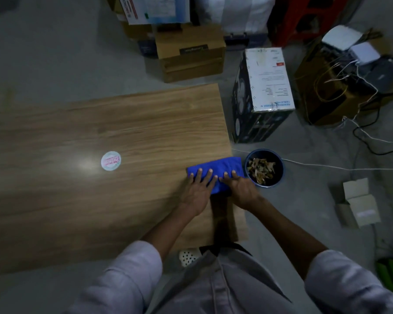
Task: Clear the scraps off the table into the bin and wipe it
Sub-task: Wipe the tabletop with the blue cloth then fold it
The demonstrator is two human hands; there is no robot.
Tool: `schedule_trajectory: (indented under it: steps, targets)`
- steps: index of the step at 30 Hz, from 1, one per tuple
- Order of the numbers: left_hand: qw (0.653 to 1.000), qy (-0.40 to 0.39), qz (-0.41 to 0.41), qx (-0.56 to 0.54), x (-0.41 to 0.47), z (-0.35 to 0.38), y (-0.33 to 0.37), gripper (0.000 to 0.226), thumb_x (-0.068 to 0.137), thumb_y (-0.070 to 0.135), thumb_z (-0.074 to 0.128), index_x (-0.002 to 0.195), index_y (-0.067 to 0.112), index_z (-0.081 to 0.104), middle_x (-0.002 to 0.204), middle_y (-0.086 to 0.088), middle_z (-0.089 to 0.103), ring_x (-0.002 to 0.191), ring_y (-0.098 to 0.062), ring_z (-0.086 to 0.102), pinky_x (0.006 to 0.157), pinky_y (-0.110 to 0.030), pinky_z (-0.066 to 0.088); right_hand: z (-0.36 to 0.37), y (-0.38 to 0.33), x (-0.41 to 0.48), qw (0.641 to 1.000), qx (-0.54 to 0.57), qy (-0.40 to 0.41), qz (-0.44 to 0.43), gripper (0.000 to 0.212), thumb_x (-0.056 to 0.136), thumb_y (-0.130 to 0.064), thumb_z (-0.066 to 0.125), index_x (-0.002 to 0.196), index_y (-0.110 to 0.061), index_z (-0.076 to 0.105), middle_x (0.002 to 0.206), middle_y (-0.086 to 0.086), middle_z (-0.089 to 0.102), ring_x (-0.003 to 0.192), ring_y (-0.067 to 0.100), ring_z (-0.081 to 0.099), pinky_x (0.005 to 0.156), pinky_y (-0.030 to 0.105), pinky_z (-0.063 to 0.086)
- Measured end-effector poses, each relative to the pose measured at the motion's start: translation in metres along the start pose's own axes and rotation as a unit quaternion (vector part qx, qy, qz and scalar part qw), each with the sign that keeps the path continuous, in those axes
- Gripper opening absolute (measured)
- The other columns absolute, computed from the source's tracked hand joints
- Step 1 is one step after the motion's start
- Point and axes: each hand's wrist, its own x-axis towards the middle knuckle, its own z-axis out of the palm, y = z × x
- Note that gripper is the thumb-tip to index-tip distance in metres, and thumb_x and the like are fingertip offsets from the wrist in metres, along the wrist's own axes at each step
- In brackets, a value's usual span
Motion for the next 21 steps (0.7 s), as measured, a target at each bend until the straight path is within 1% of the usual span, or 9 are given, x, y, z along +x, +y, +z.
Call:
schedule_trajectory:
  steps: [3, 5, 6, 8, 10, 12, 15, 17, 21]
  targets:
    - [0.982, -0.031, 0.033, -0.186, -0.013, -0.044, -0.014, 0.05, 0.096, 0.015, 0.056, 0.145, 0.021, 0.051, 0.145, -0.013, 0.055, 0.13, -0.035, 0.054, 0.102, -0.04, 0.044, -0.045, 0.002, -0.016, 0.999, -0.023, -0.013, -0.031, 0.051, 0.093, -0.024, 0.063, 0.143, -0.024, 0.053, 0.129, 0.013, 0.065, 0.117, 0.033, 0.064, 0.094, 0.039, 0.051]
    - [0.943, -0.013, 0.019, -0.332, -0.013, -0.078, -0.033, 0.04, 0.089, 0.01, 0.063, 0.129, 0.02, 0.066, 0.12, -0.011, 0.07, 0.111, -0.031, 0.066, 0.093, -0.039, 0.051, -0.079, -0.001, -0.022, 0.996, -0.006, 0.076, -0.049, 0.05, 0.09, -0.016, 0.067, 0.139, -0.02, 0.057, 0.128, 0.012, 0.065, 0.115, 0.033, 0.064, 0.092, 0.04, 0.051]
    - [0.936, 0.034, 0.012, -0.351, -0.01, -0.091, -0.04, 0.045, 0.087, 0.008, 0.064, 0.129, 0.023, 0.066, 0.121, -0.008, 0.071, 0.111, -0.028, 0.066, 0.096, -0.04, 0.051, -0.091, -0.003, -0.022, 0.986, 0.0, 0.156, -0.06, 0.052, 0.087, -0.009, 0.07, 0.137, -0.015, 0.059, 0.129, 0.014, 0.065, 0.116, 0.035, 0.063, 0.095, 0.043, 0.05]
    - [0.948, 0.183, 0.003, -0.26, 0.0, -0.107, -0.045, 0.063, 0.084, 0.007, 0.063, 0.143, 0.028, 0.055, 0.141, -0.003, 0.061, 0.13, -0.024, 0.055, 0.111, -0.039, 0.038, -0.1, -0.008, -0.015, 0.947, -0.007, 0.312, -0.074, 0.055, 0.077, 0.006, 0.067, 0.13, -0.006, 0.064, 0.128, 0.017, 0.066, 0.12, 0.038, 0.061, 0.103, 0.049, 0.047]
    - [0.956, 0.251, -0.019, -0.148, 0.008, -0.1, -0.041, 0.078, 0.085, 0.008, 0.062, 0.156, 0.027, 0.035, 0.162, 0.003, 0.036, 0.151, -0.022, 0.028, 0.124, -0.042, 0.013, -0.081, -0.004, 0.0, 0.931, 0.001, 0.358, -0.071, 0.06, 0.072, 0.011, 0.054, 0.129, 0.0, 0.065, 0.131, 0.02, 0.065, 0.127, 0.041, 0.058, 0.11, 0.053, 0.043]
    - [0.978, 0.18, -0.032, -0.098, 0.011, -0.064, -0.036, 0.08, 0.092, 0.016, 0.059, 0.161, 0.028, 0.019, 0.168, 0.005, 0.017, 0.157, -0.022, 0.009, 0.125, -0.047, 0.001, -0.044, 0.003, 0.009, 0.958, 0.039, 0.275, -0.063, 0.063, 0.075, 0.014, 0.061, 0.136, 0.001, 0.059, 0.138, 0.024, 0.06, 0.134, 0.045, 0.05, 0.114, 0.059, 0.038]
    - [0.989, 0.093, -0.062, -0.098, 0.004, 0.008, -0.023, 0.085, 0.095, 0.02, 0.054, 0.162, 0.033, 0.002, 0.17, 0.008, -0.003, 0.157, -0.02, -0.006, 0.124, -0.052, 0.006, 0.024, 0.01, 0.001, 0.985, 0.083, 0.143, -0.056, 0.069, 0.09, 0.005, 0.06, 0.154, -0.004, 0.036, 0.161, 0.018, 0.032, 0.152, 0.04, 0.018, 0.121, 0.061, 0.025]
    - [0.982, 0.122, -0.073, -0.124, -0.005, 0.037, -0.009, 0.092, 0.089, 0.015, 0.056, 0.162, 0.033, 0.002, 0.17, 0.009, -0.005, 0.157, -0.019, -0.008, 0.125, -0.05, 0.005, 0.053, 0.01, -0.01, 0.977, 0.149, 0.147, -0.042, 0.059, 0.098, -0.005, 0.045, 0.156, -0.009, 0.034, 0.164, 0.01, 0.026, 0.154, 0.031, 0.007, 0.125, 0.054, 0.015]
    - [0.974, 0.154, -0.065, -0.154, -0.025, 0.053, 0.012, 0.093, 0.083, 0.011, 0.06, 0.161, 0.032, 0.014, 0.17, 0.008, 0.007, 0.157, -0.018, -0.003, 0.126, -0.047, 0.001, 0.077, -0.002, -0.034, 0.969, 0.167, 0.18, -0.015, 0.051, 0.1, -0.011, 0.037, 0.15, -0.007, 0.046, 0.159, 0.011, 0.038, 0.152, 0.032, 0.02, 0.126, 0.043, 0.012]
